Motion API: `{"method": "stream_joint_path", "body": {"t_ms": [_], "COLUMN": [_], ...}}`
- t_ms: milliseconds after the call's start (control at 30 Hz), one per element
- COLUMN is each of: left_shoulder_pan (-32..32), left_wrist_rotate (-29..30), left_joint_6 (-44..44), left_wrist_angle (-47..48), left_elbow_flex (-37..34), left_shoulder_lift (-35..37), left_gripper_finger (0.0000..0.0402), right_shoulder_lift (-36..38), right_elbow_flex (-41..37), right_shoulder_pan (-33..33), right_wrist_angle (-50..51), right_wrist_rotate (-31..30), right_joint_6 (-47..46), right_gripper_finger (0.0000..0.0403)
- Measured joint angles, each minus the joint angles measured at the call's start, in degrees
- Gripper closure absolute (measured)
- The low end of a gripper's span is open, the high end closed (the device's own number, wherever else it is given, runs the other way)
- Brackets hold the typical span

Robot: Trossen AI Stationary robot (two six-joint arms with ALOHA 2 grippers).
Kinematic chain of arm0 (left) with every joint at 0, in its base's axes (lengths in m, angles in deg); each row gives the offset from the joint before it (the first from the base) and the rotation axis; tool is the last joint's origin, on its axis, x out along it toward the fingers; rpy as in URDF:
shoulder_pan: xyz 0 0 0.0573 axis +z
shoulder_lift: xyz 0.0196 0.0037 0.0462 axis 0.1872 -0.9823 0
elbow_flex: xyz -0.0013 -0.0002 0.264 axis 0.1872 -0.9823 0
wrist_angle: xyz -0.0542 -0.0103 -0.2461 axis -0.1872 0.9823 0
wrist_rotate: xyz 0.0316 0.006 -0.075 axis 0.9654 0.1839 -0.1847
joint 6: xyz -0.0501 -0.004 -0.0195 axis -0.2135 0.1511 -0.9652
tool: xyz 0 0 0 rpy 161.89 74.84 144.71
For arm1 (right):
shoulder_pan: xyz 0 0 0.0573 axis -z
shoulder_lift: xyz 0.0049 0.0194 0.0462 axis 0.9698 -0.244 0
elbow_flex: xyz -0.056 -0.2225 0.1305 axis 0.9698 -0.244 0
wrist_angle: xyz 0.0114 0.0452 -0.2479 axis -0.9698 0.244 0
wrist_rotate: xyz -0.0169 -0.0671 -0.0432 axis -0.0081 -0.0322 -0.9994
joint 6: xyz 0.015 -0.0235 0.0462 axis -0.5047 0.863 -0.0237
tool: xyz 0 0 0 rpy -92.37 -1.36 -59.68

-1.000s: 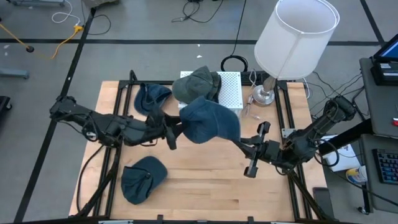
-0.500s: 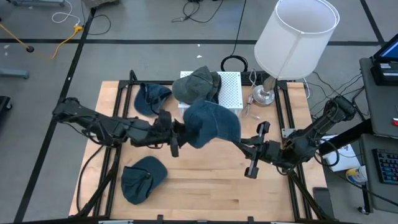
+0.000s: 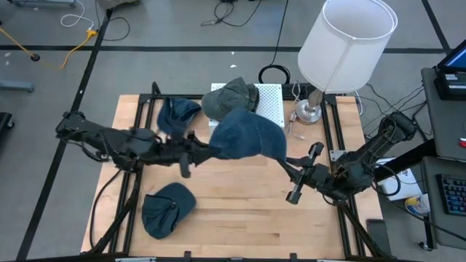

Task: Pick & Place hat
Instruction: Put the middle blue cap on the shelf

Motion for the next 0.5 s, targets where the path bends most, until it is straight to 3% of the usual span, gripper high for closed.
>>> {"method": "stream_joint_path", "body": {"t_ms": [133,233,367,500], "left_shoulder_pan": [0.62,1.98,5.65,10.4], "left_wrist_rotate": [-2.63,-5.2,-12.51,-18.18], "left_joint_6": [0.67,-1.36,-6.41,-13.11], "left_wrist_angle": [0.18,1.84,6.39,11.38], "left_elbow_flex": [0.0,0.0,0.07,0.07], "left_shoulder_lift": [3.31,6.22,9.9,13.38], "left_gripper_finger": [0.0379,0.0379,0.0379,0.0379], "right_shoulder_lift": [-0.02,0.0,-0.07,-0.02], "right_elbow_flex": [0.0,0.0,0.0,0.0], "right_shoulder_pan": [-2.27,-3.06,-3.76,-4.42], "right_wrist_angle": [1.88,3.51,5.18,5.47], "right_wrist_rotate": [-1.76,-6.98,-12.33,-12.73], "right_joint_6": [1.24,-0.52,0.67,5.01], "right_gripper_finger": [0.0349,0.0307,0.0247,0.0205]}}
